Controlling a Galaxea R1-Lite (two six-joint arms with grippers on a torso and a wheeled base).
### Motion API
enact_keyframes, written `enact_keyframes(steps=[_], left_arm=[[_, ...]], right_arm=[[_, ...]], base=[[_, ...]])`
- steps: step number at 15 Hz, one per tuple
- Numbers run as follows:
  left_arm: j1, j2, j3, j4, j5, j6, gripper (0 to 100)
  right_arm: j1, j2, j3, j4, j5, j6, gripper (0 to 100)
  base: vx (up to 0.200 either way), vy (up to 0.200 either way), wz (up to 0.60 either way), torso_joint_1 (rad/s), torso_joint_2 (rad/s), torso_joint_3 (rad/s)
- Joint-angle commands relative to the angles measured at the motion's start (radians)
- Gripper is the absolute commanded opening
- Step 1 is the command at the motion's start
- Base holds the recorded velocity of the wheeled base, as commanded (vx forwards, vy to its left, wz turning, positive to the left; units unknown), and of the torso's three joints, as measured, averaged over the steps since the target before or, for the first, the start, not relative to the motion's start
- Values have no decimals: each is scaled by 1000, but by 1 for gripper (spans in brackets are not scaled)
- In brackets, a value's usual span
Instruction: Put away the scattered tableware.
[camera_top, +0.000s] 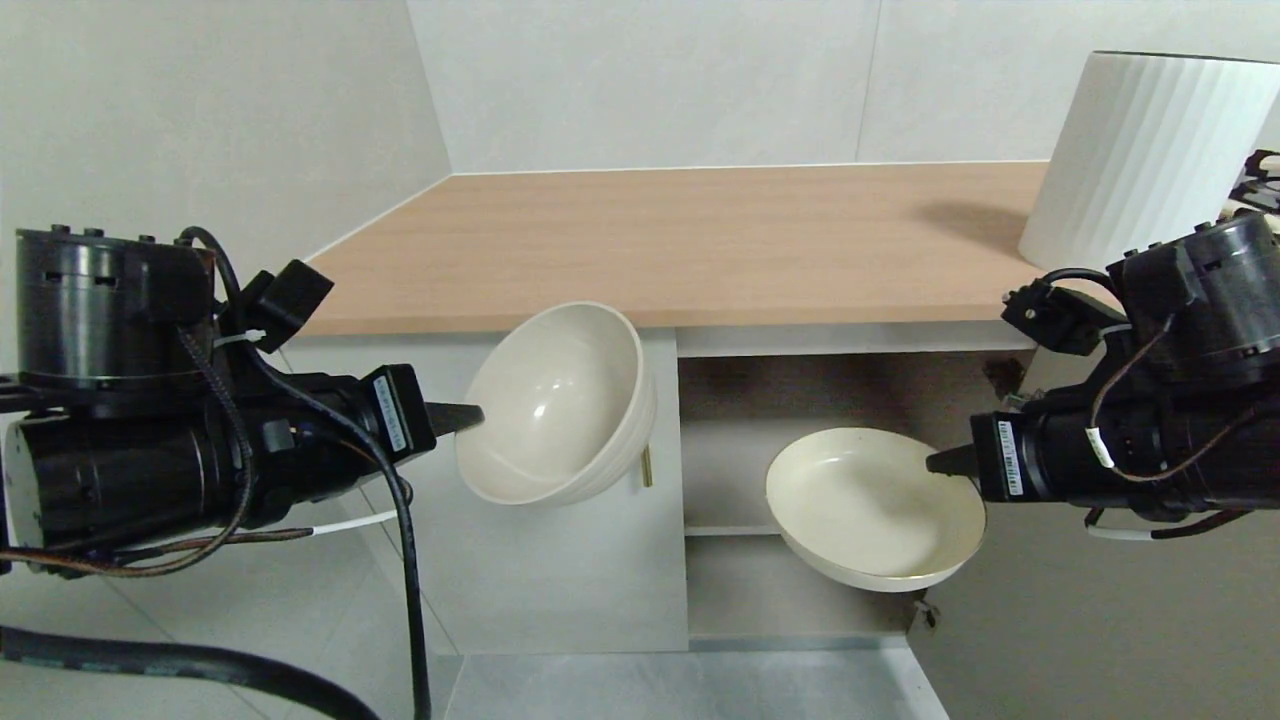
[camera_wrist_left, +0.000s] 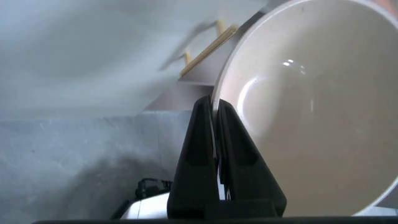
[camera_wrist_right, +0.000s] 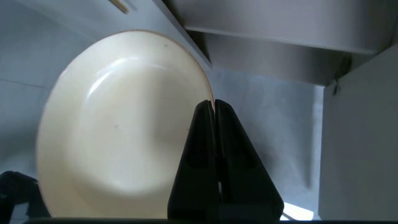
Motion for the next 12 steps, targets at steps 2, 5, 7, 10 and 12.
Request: enact_keyframes(steps=[2, 5, 7, 10, 12], left_arm=[[0, 4, 0, -1, 0, 0, 0], [0, 4, 0, -1, 0, 0, 0], [0, 4, 0, -1, 0, 0, 0], [-1, 10, 1, -1, 0, 0, 0], [-11, 39, 6, -1, 1, 0, 0]], right_arm=[[0, 6, 0, 1, 0, 0, 0], [0, 13, 0, 1, 0, 0, 0], [0, 17, 0, 1, 0, 0, 0], [2, 37, 0, 1, 0, 0, 0], [2, 88, -2, -9, 0, 0, 0]], base=[[0, 0, 0, -132, 454, 322], [0, 0, 0, -87, 336, 245], [0, 0, 0, -19, 85, 36], [0, 0, 0, 0, 0, 0], [0, 0, 0, 0, 0, 0]])
